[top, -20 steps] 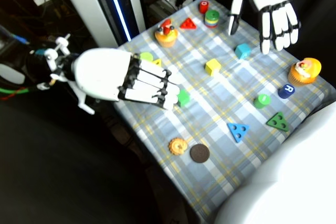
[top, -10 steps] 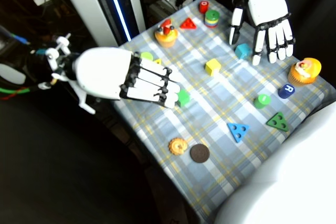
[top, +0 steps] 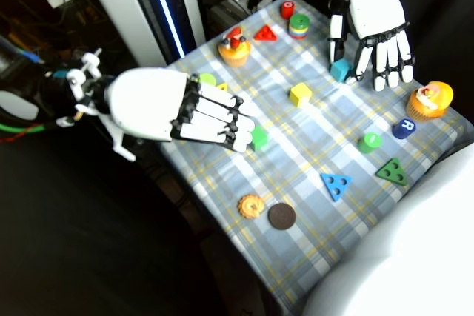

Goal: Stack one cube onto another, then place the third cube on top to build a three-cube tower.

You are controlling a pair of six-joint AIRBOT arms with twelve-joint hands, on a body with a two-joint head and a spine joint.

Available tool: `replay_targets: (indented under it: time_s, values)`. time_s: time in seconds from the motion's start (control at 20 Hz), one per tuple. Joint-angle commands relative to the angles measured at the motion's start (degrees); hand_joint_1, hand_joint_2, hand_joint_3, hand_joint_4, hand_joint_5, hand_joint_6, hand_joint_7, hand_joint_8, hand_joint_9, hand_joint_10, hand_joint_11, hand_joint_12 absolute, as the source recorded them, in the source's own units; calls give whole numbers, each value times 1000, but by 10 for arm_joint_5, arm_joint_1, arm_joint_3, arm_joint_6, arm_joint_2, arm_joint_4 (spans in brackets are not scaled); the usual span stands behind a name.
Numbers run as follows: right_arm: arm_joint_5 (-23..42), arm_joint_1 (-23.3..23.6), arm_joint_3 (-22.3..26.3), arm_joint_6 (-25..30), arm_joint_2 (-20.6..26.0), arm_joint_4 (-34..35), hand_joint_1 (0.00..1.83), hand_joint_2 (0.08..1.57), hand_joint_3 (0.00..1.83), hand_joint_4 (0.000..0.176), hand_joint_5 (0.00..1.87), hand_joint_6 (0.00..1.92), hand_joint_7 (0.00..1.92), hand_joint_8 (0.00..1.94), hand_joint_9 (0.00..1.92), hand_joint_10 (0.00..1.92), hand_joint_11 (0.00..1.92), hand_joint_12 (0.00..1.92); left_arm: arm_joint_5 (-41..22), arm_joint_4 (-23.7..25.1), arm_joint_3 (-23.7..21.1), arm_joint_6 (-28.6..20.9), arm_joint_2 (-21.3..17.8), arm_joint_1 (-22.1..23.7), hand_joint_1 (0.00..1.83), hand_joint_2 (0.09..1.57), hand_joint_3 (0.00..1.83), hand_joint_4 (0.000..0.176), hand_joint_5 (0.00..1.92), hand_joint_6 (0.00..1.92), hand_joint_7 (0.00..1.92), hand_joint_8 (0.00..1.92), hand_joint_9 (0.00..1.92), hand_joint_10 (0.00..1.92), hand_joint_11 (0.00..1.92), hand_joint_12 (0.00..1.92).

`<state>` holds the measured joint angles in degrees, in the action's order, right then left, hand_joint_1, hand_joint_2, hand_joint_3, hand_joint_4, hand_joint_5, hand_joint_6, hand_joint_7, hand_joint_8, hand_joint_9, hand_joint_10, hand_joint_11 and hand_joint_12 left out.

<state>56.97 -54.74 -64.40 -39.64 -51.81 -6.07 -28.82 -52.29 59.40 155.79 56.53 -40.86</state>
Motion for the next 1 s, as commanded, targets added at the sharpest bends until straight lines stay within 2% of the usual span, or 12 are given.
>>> replay_targets:
  time_s: [0.0,0.05,0.1,0.15,0.2,0.25,0.3,0.35,0.4,0.45,0.55,0.95]
  values:
    - [65,9,-2,4,-2,13,411,1446,4,0,559,3,629,3,560,3,45,1011,-50,16,2,-10,5,6,945,1195,0,176,808,1237,512,7,325,4,83,174]
    - [65,9,-2,5,-2,13,408,1453,5,0,564,4,638,6,576,9,63,1023,-54,19,2,-28,6,5,980,1173,0,155,856,1167,542,12,354,9,109,189]
    - [65,9,-2,5,-2,13,409,1458,6,0,559,1,631,2,565,4,49,1020,-60,24,0,-42,6,5,974,1173,0,164,851,1173,547,8,346,3,97,185]
    - [65,9,-2,6,-2,13,396,1464,6,0,557,0,628,1,562,2,51,1018,-69,36,-4,-64,5,4,988,1168,0,142,865,1154,576,12,355,4,112,194]
    - [65,8,-2,6,-2,13,416,1468,3,0,565,3,631,1,569,4,66,1028,-79,55,-11,-91,2,4,995,1159,0,144,884,1125,590,10,362,4,118,198]
    - [65,8,-2,6,-2,13,417,1469,3,0,567,3,632,1,572,4,75,1034,-89,79,-19,-116,-1,7,982,1161,0,170,877,1134,576,4,356,1,120,200]
    - [65,8,-2,6,-2,13,410,1473,2,0,574,2,641,2,579,4,96,1007,-97,102,-25,-133,-2,13,997,1154,0,147,894,1110,574,2,338,2,100,190]
    - [65,8,-2,6,-2,13,407,1473,1,0,575,2,643,2,582,4,105,1002,-101,125,-30,-148,-3,22,1003,1147,0,144,909,1087,565,0,324,0,87,178]
    - [65,8,-3,6,-2,13,395,1475,1,0,576,1,641,1,577,2,98,1002,-102,148,-33,-167,0,32,999,1148,0,149,906,1093,551,0,295,0,66,159]
    - [65,8,-3,6,-3,13,383,1477,2,0,567,0,629,0,571,0,90,997,-103,178,-35,-191,5,44,998,1138,0,171,923,1065,551,0,286,1,73,155]
    - [65,8,-3,6,-4,13,368,1476,0,0,561,0,624,1,566,1,36,1103,-102,204,-35,-201,16,58,1011,1117,0,176,965,999,564,6,317,8,114,173]
    - [65,13,-5,10,-7,5,409,1467,0,0,568,2,637,1,587,1,52,1114,-49,201,-3,-201,57,71,1029,1093,1,176,1010,924,555,1,339,1,12,286]
